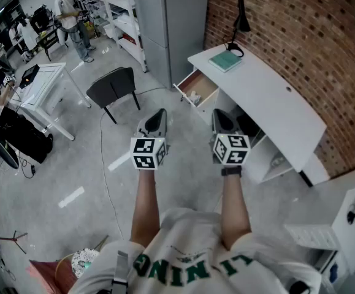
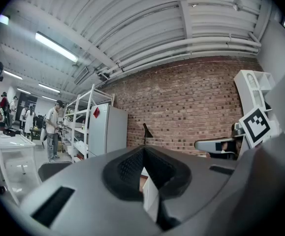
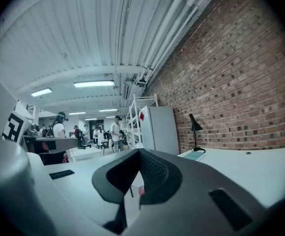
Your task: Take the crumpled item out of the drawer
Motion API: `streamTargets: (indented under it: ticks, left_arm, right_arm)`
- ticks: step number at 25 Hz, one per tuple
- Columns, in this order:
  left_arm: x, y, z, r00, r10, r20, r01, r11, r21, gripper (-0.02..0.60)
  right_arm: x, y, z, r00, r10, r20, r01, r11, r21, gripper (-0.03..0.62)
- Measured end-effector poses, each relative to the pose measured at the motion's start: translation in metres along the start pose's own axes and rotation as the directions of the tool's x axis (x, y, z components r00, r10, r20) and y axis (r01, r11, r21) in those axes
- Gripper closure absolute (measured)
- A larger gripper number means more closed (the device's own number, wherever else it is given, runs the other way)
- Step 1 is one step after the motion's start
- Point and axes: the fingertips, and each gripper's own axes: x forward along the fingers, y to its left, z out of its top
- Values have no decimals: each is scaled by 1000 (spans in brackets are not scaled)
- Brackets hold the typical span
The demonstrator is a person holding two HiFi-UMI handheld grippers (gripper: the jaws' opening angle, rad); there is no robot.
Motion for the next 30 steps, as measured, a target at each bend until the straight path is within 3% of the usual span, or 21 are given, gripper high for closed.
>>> streamTargets:
  ticks: [4, 13, 20, 24, 30]
  left_arm:
    - [13, -18, -1, 1000, 9, 5, -9, 1000, -5, 588]
    - [23, -49, -37, 998, -4, -64, 4, 1000, -3, 588]
    - [46, -39, -40, 998, 12, -55, -12, 1000, -8, 588]
    - [87, -25, -52, 997, -6, -71, 5, 1000, -11, 588]
    - [161, 20, -38, 999, -3, -51, 3, 1000, -6, 588]
  right_arm:
    - [-2, -16, 0, 999, 50, 12, -51, 992, 120, 592]
    - [-5, -34, -29, 998, 51, -35, -49, 997, 64, 592]
    - [7, -50, -37, 998, -11, -60, 11, 1000, 0, 592]
    - [41, -73, -40, 996, -63, -66, 60, 997, -40, 592]
    - [121, -88, -20, 996, -61, -60, 58, 997, -40, 592]
